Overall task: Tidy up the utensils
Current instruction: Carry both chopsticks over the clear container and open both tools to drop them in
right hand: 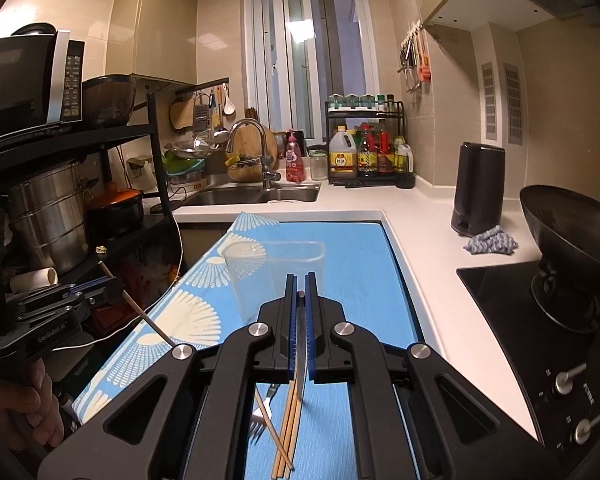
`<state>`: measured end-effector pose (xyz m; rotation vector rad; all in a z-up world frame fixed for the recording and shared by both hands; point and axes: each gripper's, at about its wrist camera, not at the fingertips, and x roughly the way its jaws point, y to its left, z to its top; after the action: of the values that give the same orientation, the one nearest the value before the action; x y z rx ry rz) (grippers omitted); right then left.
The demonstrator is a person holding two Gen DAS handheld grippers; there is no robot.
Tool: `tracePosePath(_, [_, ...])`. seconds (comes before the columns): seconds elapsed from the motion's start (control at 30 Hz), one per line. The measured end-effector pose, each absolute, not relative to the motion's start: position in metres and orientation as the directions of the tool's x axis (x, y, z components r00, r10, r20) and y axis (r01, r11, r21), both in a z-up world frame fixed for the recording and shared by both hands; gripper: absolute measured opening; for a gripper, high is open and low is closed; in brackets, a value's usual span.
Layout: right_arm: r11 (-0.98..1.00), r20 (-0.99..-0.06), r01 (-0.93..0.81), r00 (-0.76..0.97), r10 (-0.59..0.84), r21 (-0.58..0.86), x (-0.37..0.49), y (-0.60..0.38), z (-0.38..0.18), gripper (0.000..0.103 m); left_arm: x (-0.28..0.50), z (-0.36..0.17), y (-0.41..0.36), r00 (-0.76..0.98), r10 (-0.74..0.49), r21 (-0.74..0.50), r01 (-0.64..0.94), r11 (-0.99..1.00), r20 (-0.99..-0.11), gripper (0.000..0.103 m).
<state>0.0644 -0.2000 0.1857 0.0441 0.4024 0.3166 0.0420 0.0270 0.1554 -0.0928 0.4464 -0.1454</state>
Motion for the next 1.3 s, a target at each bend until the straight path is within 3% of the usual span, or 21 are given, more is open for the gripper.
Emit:
tracePosePath(0.53, [0.914,-0.408,-0.389,0.821,0.399,0.111,0.136,-0.193,0.261,0.004,0.115,0.246,0.028,0.821,-0.206,-0.127,0.163,0.978,-0.533,0.005])
tracePosePath(0.9, [0.909,-0.319,-0.405,0.852,0.414,0.097,0.191,-0.174,0.330,0.004,0.165,0.319,0.024,0.845,-0.232,-0.118,0.200,0.973,-0.481,0.005])
tracePosePath(1.03, [0.910,-0.325,-0.399,0.851,0.412,0.111,0.214,-0.169,0.320,0.004,0.192,0.310,0.025,0.849,-0.210,-0.116,0.176,0.978,-0.485,0.005])
tracePosePath(1.3, [0.923,-0.423,-0.359,0.821,0.383,0.139,0.253,-0.164,0.250,0.004,0.247,0.235,0.032,0.773,-0.209,-0.141,0.155,0.978,-0.598,0.005])
